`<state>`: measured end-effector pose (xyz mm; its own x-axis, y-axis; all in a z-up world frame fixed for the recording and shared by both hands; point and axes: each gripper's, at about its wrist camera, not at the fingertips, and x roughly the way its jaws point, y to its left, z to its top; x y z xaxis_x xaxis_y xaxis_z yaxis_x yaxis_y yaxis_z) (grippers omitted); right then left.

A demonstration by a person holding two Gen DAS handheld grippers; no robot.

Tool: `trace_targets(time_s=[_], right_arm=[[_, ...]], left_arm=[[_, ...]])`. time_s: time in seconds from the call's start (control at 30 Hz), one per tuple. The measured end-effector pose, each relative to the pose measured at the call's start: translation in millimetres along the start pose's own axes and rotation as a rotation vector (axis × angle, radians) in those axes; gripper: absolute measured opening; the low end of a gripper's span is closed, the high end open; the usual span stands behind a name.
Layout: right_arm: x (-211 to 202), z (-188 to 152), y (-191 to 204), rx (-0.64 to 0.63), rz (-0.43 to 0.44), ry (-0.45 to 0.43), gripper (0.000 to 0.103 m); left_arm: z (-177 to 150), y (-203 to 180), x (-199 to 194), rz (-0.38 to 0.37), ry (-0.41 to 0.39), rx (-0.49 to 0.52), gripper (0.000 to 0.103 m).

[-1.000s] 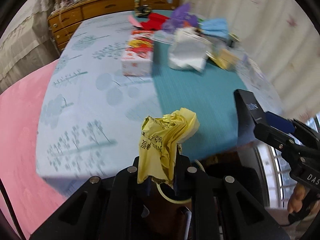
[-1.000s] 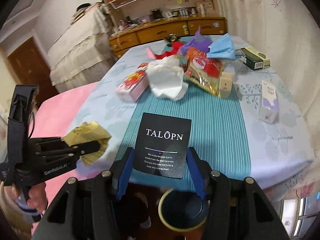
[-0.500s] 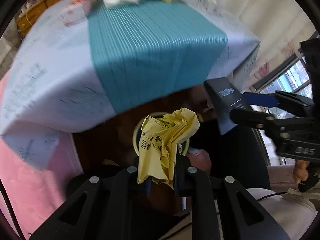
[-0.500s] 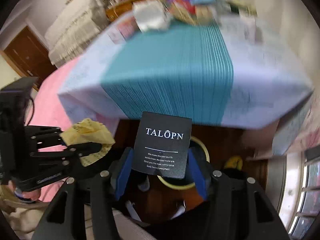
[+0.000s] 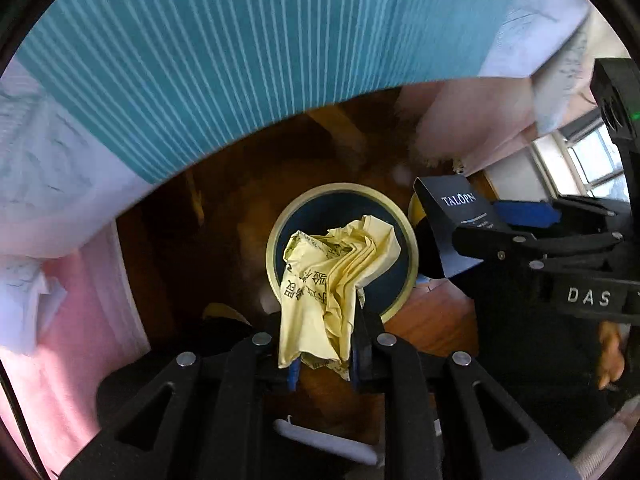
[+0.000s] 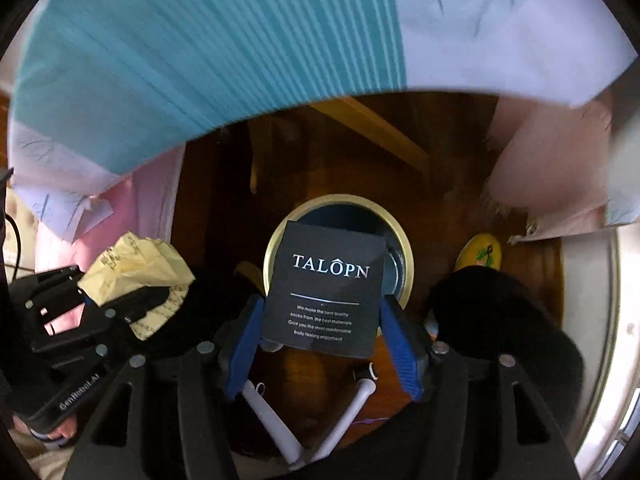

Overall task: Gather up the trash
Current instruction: 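Carry both items over the bin and open both tools to drop them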

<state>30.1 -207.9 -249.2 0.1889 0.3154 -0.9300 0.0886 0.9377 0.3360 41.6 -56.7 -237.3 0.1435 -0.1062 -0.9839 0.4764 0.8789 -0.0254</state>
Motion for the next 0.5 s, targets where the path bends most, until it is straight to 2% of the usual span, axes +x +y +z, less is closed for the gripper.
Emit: trace_targets(time_s=[0.23,0.37,0.47,0.5], right_arm=[[24,8,-18,0.064,0.035,0.017,0.062],[38,17,-24,0.104,0.082,0.033,0.064],[46,17,-25,0.115,0.107,0.033,0.075],[47,16,-24,0.111,0.112,0.03,0.075]], left_arm=[[12,13,34,0.022,0.031,-0.076,0.021],[11,20,44,0.009,0.045,-0.098,0.033],[12,26,52,0.011,0.05,-0.12,0.042],[12,27,53,0.018,0.049,-0.124,0.044]])
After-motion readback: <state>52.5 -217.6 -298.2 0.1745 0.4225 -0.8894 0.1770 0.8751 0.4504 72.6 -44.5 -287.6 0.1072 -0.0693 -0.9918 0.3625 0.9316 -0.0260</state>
